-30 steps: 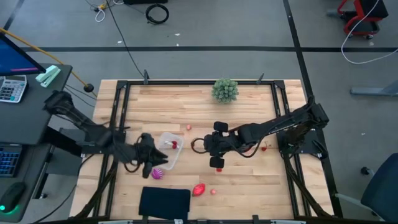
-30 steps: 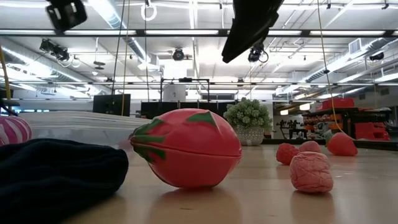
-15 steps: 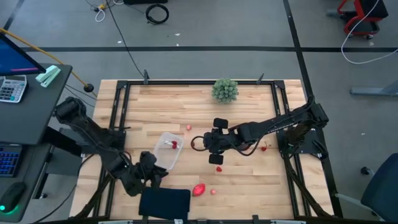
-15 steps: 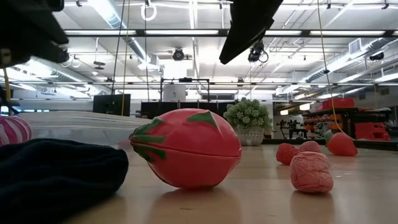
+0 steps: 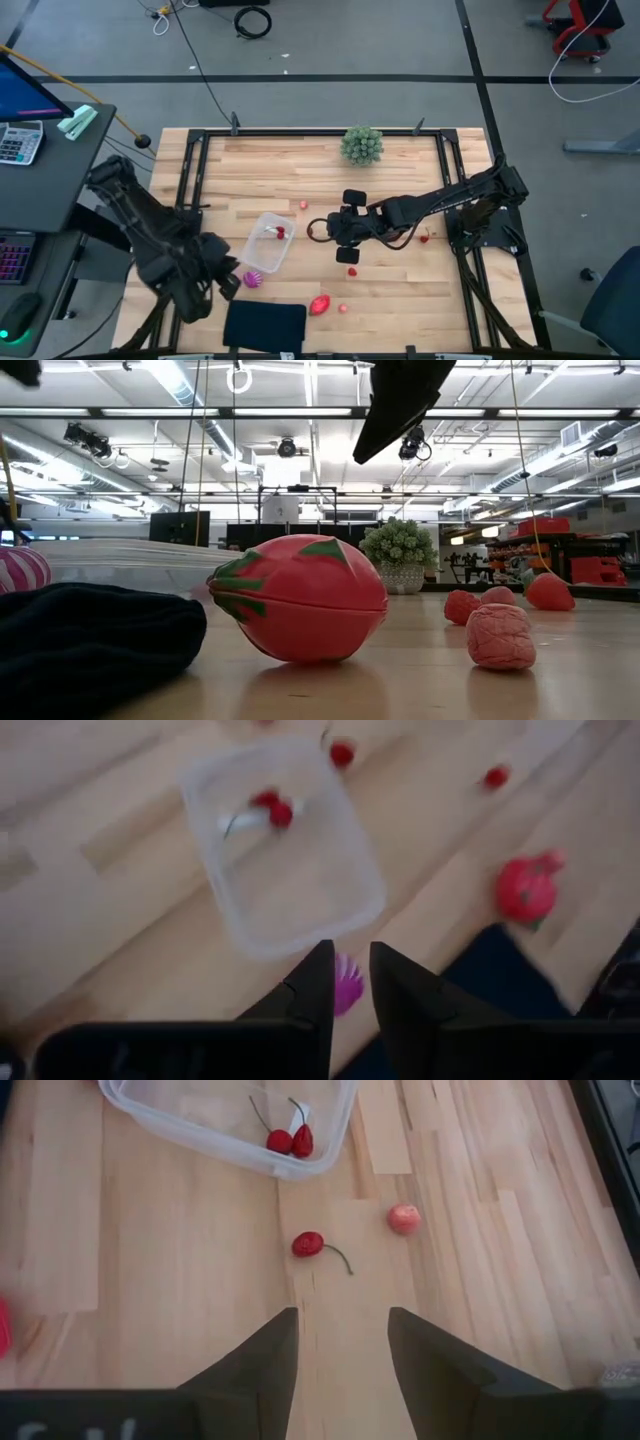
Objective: Pick and placing Produce into tupperware
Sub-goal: Put the purple onion into the transparent bin
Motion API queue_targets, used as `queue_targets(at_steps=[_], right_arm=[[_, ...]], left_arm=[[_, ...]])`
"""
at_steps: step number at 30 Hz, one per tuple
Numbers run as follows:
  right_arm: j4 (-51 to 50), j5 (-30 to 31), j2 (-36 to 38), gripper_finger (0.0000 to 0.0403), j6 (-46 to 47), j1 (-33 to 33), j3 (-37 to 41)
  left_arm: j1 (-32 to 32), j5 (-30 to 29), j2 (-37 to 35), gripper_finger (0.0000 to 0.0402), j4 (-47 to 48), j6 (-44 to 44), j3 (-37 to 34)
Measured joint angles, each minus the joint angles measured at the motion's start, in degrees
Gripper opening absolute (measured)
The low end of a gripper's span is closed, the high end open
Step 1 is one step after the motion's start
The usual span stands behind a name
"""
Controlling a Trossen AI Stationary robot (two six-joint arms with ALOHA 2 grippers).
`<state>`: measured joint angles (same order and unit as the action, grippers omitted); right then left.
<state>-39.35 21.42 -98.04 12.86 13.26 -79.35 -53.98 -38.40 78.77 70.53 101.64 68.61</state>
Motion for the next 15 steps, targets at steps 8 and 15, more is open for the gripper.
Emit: queue_targets(at_steps=[8,15], right_arm=[[0.1,0.0,0.0,0.016,0.0,0.0,0.0],[0.1,0.0,0.0,0.0161,-0.9,0.0,0.0]], left_arm=[[-5.7,-1.5,9.6,0.0035,-4.4,13.7,-2.1],[-8.1,3.7,18.3,0.0013,-4.8,20.2,-2.4]])
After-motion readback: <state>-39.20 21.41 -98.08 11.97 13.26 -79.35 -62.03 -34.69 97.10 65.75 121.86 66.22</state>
